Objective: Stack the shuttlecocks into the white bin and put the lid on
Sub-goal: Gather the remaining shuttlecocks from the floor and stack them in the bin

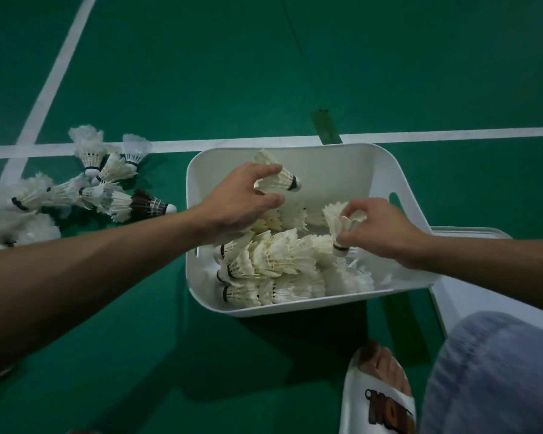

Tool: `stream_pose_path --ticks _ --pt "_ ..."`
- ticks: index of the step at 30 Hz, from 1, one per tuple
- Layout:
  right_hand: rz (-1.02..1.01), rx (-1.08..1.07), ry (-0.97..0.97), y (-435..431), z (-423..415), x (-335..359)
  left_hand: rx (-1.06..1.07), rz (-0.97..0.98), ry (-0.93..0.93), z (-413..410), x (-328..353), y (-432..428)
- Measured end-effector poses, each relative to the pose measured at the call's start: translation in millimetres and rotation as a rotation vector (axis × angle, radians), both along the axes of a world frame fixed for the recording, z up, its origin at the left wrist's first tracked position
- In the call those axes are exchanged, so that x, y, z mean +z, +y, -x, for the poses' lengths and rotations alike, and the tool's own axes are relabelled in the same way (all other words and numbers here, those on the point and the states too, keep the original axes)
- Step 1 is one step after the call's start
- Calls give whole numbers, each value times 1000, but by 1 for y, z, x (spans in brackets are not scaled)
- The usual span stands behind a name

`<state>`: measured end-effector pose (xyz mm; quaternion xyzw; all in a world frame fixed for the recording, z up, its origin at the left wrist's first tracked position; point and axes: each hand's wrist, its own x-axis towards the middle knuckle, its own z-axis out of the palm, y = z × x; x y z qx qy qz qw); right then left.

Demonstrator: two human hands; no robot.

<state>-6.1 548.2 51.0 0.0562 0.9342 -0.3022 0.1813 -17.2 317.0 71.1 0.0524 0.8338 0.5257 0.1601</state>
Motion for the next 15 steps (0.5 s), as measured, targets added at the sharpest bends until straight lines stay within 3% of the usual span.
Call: stream_pose_path --ticks 4,9,12,15 --pt "308 -266 -214 -3 -10 -18 6 37 -2 -4 -3 -7" --pt "375 -339 -326 -14 -16 -25 -1 68 3 -6 -4 -12" --pt "260 -253 -358 -14 -13 -27 -8 78 5 -5 -5 -13" --pt "72 -103 -261 -14 -8 -21 -17 72 7 -4 -5 -13"
